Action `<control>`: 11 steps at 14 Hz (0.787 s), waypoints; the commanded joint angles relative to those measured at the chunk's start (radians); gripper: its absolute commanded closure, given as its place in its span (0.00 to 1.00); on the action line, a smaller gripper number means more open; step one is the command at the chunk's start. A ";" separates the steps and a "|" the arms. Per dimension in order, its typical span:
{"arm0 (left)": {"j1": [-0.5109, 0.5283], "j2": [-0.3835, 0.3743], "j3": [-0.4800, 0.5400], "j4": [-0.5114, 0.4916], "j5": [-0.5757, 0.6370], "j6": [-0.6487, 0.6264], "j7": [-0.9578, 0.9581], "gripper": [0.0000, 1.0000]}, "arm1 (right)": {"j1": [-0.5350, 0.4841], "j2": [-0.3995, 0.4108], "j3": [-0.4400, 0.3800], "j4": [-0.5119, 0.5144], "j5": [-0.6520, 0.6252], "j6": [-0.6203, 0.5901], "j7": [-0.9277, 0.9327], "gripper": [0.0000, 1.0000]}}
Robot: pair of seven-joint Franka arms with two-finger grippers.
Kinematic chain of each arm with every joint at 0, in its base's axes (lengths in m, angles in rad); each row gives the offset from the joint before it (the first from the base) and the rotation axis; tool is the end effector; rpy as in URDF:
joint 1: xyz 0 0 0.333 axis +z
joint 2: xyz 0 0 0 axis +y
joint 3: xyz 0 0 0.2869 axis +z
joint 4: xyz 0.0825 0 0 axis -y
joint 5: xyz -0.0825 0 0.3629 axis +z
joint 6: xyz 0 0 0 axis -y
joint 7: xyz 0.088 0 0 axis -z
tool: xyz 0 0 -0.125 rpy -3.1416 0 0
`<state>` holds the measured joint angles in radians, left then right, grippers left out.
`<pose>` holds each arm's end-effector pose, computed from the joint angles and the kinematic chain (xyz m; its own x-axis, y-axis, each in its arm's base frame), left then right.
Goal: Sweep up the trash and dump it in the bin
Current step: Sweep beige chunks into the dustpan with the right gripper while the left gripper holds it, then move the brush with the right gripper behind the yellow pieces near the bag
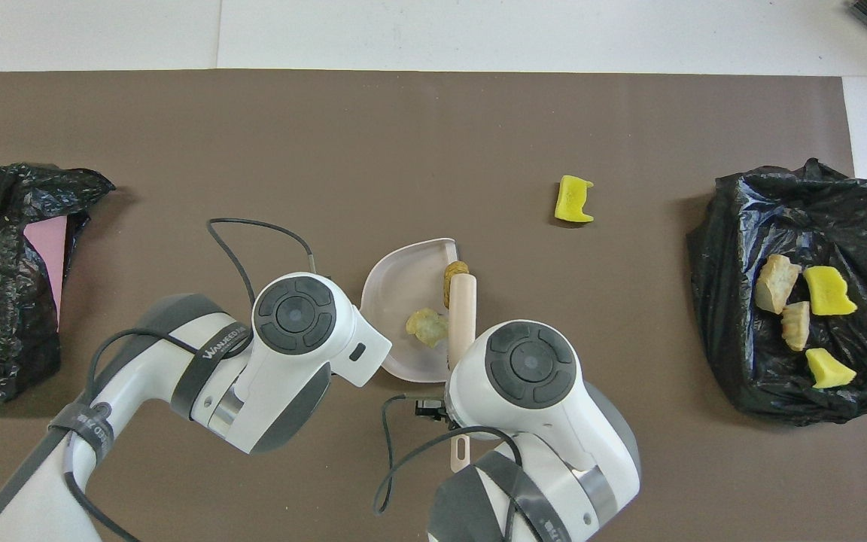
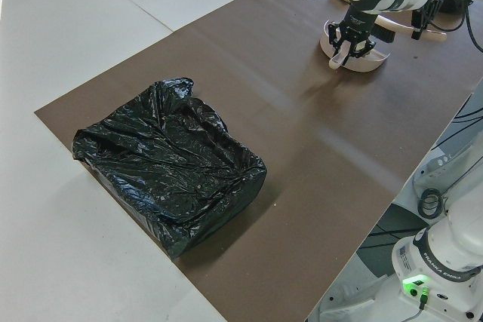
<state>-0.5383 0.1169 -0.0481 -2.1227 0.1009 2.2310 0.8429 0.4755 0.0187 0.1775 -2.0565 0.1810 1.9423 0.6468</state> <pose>0.4510 -0.2940 0.3225 0.0806 -0.9948 -0.0619 -0.9961 -0.0781 -0.0410 0.4013 0.3259 0.3810 0.9763 -0.0644 -0.2068 -0.0753 -0.9961 -0.0454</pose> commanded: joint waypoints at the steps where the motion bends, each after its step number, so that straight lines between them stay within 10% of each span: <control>1: 0.035 -0.020 -0.001 -0.034 -0.024 0.050 0.033 1.00 | -0.040 0.082 0.001 0.126 -0.116 -0.081 -0.015 1.00; 11: 0.043 -0.010 0.004 0.017 -0.081 -0.060 -0.055 1.00 | -0.291 0.127 -0.001 0.137 -0.363 -0.174 -0.366 1.00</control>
<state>-0.4815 0.1186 -0.0484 -2.1211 0.0318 2.2206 0.8514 0.2093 0.1394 0.1640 -1.9381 -0.1090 1.7940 0.3252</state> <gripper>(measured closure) 0.687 0.731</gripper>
